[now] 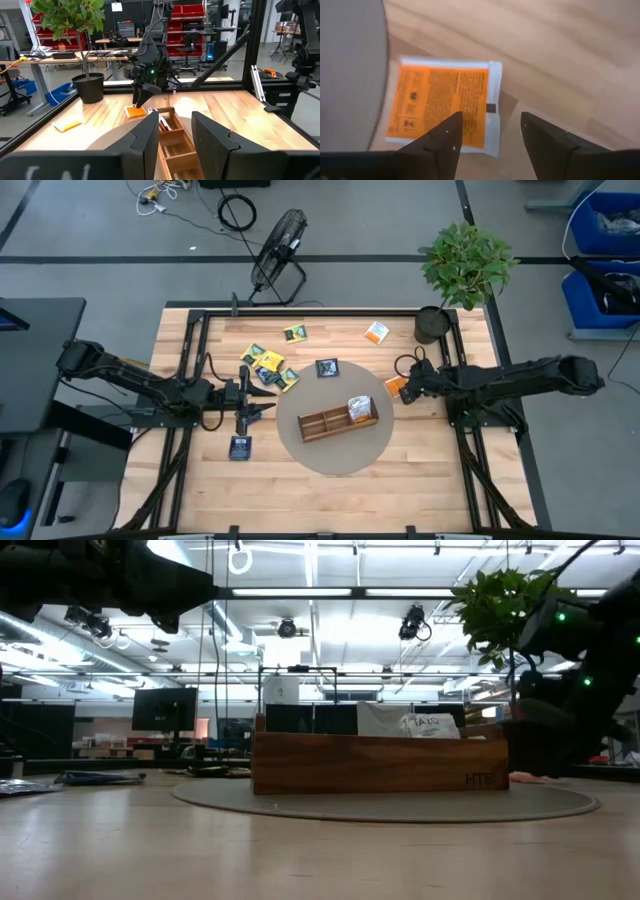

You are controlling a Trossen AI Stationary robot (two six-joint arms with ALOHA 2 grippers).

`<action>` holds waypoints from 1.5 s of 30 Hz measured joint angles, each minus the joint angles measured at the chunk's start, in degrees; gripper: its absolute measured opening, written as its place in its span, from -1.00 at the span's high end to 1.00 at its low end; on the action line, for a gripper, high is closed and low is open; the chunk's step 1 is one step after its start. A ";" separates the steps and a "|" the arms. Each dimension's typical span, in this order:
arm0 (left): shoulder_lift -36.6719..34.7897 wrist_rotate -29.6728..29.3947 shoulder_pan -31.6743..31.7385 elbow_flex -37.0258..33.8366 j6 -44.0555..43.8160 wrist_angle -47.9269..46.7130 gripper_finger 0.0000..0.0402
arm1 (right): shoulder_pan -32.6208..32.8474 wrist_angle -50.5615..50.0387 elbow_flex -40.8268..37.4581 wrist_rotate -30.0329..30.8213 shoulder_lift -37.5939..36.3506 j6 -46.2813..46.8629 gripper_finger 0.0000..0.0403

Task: Pick & Place Tea
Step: Put the orange tea bag into the right section of the wooden organizer

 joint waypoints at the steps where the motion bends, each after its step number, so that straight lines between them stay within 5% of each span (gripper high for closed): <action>1: 0.00 0.00 0.00 0.00 0.00 0.02 0.39 | -0.48 0.95 -0.64 -0.28 -0.02 -0.14 -0.03; 7: 0.00 0.00 0.00 0.00 -0.04 0.03 0.39 | -1.32 4.45 -2.04 -1.20 -0.06 -0.45 0.12; 16: 0.00 0.00 0.00 0.00 -0.07 0.04 0.39 | -1.30 5.35 -2.13 -2.63 0.00 -1.42 0.93; 30: 0.00 -0.01 0.07 0.00 -0.11 1.11 0.39 | -0.31 -5.24 9.74 -1.26 0.11 -11.59 0.99; 45: 0.07 -7.94 1.47 0.00 -16.28 3.57 0.39 | 14.14 -4.30 28.92 9.67 7.44 -31.01 1.00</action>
